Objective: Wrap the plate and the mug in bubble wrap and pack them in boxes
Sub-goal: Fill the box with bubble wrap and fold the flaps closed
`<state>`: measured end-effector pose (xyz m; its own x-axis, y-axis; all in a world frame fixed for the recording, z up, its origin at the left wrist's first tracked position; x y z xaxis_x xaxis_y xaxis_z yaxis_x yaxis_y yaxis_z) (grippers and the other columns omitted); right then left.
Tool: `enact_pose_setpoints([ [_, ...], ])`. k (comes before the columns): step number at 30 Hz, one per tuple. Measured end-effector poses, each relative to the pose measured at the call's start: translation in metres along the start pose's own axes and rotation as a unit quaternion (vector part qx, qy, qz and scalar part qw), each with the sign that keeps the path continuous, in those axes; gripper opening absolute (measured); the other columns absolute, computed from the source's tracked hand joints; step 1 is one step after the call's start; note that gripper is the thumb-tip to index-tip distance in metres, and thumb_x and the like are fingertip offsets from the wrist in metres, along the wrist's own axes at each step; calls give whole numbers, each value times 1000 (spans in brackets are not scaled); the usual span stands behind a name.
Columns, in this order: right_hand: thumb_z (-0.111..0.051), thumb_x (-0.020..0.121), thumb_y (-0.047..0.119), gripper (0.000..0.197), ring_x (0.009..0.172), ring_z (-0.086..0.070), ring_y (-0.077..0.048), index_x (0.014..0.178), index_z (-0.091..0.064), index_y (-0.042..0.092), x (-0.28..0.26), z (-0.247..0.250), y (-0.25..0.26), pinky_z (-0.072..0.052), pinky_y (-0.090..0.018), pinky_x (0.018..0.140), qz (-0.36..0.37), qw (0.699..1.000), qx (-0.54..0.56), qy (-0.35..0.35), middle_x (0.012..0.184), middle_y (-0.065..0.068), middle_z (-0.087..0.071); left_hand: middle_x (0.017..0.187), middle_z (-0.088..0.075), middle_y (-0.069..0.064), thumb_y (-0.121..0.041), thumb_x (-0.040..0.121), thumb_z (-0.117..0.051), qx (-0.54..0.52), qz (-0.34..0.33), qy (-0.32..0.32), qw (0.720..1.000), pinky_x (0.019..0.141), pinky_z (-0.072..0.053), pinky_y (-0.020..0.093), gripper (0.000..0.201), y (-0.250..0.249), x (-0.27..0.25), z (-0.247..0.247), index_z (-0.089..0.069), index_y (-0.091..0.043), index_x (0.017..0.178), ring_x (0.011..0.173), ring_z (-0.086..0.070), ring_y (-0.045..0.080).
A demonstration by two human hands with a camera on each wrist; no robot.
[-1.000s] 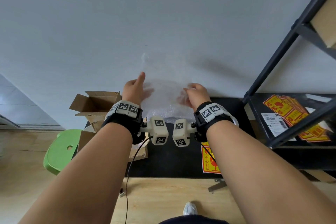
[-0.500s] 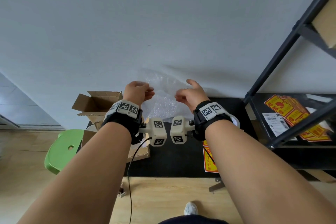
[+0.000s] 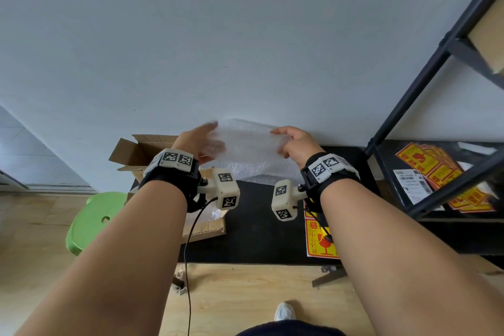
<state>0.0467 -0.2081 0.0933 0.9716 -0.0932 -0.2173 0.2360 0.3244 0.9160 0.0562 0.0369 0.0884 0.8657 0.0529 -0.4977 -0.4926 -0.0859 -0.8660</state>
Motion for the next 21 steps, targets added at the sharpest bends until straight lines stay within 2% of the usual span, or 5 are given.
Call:
enact_pose_setpoints([
  [2,-47,79,-13,45,69,-51,-13,101,-69,20,0,-2,-4,-45,-22,62,-25,999,27,9,83,-2,-60,95,-72,8,-9,88,-65,37,-35,-40,998,66,-55,27,10,-7,1,3,-69,-12,97,70,-70,16],
  [6,-53,91,13,22,85,-65,-24,111,-60,12,2,-4,-8,-50,-31,69,-82,986,144,11,100,-9,-65,95,-71,10,15,85,-51,21,-39,-27,999,65,-56,27,26,-7,0,2,-59,-8,74,81,-70,21],
  [12,-69,88,14,40,76,-68,-20,124,-55,4,12,7,-12,-54,-36,81,-87,984,151,-39,87,-8,-71,92,-67,10,9,89,-52,69,-62,34,995,81,-51,30,15,-7,-9,-9,-59,-4,91,89,-63,20],
  [16,-62,86,-4,21,82,-69,-21,102,-62,11,10,7,-12,-55,-36,80,-88,987,131,-41,94,-9,-71,85,-68,8,-12,95,-52,46,-32,51,997,69,-49,29,14,-4,-12,-6,-59,-9,107,74,-64,19],
  [21,-57,86,-9,25,76,-66,-21,102,-55,10,5,2,-9,-55,-33,72,-102,972,211,-16,85,-9,-67,76,-62,7,-4,98,-48,68,-84,-8,994,62,-50,26,19,-14,-13,11,-64,-12,95,52,-63,11],
])
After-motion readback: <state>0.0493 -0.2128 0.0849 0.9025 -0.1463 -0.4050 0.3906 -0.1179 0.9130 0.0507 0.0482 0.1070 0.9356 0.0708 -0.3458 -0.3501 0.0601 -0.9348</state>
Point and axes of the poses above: each hand's wrist, its own x-axis towards the middle knuckle, its own z-axis out of the back of the hand, y = z × x, the point moved 8 cm from there along x, towards the middle knuckle
